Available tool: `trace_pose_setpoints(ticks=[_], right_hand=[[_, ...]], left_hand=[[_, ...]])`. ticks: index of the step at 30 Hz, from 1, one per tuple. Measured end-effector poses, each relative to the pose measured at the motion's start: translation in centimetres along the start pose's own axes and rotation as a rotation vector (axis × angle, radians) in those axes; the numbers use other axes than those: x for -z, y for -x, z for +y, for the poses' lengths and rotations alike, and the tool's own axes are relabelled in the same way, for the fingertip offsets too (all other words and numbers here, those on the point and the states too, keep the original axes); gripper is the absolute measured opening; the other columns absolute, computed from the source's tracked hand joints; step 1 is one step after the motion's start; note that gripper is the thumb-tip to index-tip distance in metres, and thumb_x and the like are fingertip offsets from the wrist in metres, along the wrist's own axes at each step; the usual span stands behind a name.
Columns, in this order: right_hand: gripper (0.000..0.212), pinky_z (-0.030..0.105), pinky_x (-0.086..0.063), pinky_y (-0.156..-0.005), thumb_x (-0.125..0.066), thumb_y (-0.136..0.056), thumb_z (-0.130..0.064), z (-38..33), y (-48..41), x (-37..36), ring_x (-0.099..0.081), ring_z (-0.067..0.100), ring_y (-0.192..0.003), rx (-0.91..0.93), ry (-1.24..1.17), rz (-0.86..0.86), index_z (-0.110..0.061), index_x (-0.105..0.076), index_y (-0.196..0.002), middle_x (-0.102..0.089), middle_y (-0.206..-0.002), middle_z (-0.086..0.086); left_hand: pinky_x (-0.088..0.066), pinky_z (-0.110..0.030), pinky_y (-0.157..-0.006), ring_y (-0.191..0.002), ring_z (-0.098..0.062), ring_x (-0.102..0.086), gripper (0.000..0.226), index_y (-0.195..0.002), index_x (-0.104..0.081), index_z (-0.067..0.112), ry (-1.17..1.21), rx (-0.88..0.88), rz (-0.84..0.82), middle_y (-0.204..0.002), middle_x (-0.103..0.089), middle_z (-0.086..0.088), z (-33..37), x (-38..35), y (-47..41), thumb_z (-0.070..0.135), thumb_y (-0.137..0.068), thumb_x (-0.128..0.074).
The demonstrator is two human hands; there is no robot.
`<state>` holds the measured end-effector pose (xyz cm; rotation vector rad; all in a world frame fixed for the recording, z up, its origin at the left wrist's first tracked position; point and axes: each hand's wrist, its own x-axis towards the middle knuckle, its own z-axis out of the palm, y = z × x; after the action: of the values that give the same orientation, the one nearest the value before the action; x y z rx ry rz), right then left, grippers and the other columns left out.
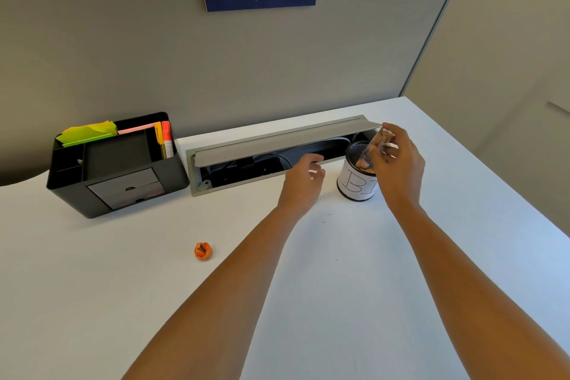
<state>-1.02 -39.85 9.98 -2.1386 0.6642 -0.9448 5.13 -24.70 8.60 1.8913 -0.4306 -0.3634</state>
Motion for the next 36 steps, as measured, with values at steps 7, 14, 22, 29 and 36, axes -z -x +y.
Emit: trace_pose_setpoints(ticks=[7,14,22,29,36], right_hand=[[0.037,0.032,-0.057,-0.078,-0.070,-0.079,-0.019,0.8,0.8,0.1,-0.067,0.018,-0.084,-0.045,-0.061,-0.011,-0.021,-0.047,-0.108,-0.060,-0.096,-0.004],[0.033,0.014,-0.050,-0.072,-0.070,-0.081,-0.016,1.3,1.4,1.3,-0.065,0.015,-0.086,0.004,-0.074,0.059,-0.014,-0.045,-0.102,-0.059,-0.097,-0.003],[0.025,0.021,-0.052,-0.071,-0.072,-0.079,-0.020,2.2,1.5,2.5,-0.059,0.010,-0.077,0.169,0.125,-0.022,-0.013,-0.058,-0.098,-0.067,-0.090,0.004],[0.024,0.025,-0.054,-0.069,-0.075,-0.076,-0.021,1.9,1.4,3.1,-0.064,0.017,-0.075,0.195,0.161,-0.065,-0.011,-0.062,-0.092,-0.070,-0.085,0.006],[0.029,0.027,-0.054,-0.070,-0.074,-0.076,-0.023,1.4,0.8,3.2,-0.063,0.016,-0.074,0.115,0.162,-0.091,-0.013,-0.060,-0.099,-0.070,-0.088,0.003]], left_hand=[[-0.043,-0.033,-0.099,-0.126,-0.024,-0.047,0.040,-0.133,-0.050,0.018,-0.506,-0.383,-0.084,-0.136,-0.054,-0.006,2.0,-3.7,-0.8,0.011,-0.094,-0.049],[-0.049,-0.028,-0.091,-0.117,-0.026,-0.055,0.032,-0.123,-0.060,0.011,-0.505,-0.371,-0.013,-0.132,-0.056,-0.008,2.0,-5.5,-1.6,0.013,-0.091,-0.053],[-0.051,-0.025,-0.086,-0.104,-0.025,-0.061,0.027,-0.115,-0.063,0.006,-0.479,-0.332,0.020,-0.125,-0.058,-0.010,2.2,-6.3,-1.8,0.013,-0.091,-0.055],[-0.052,-0.030,-0.085,-0.101,-0.027,-0.061,0.024,-0.110,-0.067,0.004,-0.488,-0.346,0.026,-0.120,-0.059,-0.012,2.4,-6.2,-1.6,0.012,-0.089,-0.058],[-0.050,-0.028,-0.083,-0.103,-0.027,-0.061,0.026,-0.113,-0.066,0.005,-0.495,-0.339,0.010,-0.121,-0.059,-0.011,2.7,-5.9,-1.5,0.013,-0.089,-0.057]])
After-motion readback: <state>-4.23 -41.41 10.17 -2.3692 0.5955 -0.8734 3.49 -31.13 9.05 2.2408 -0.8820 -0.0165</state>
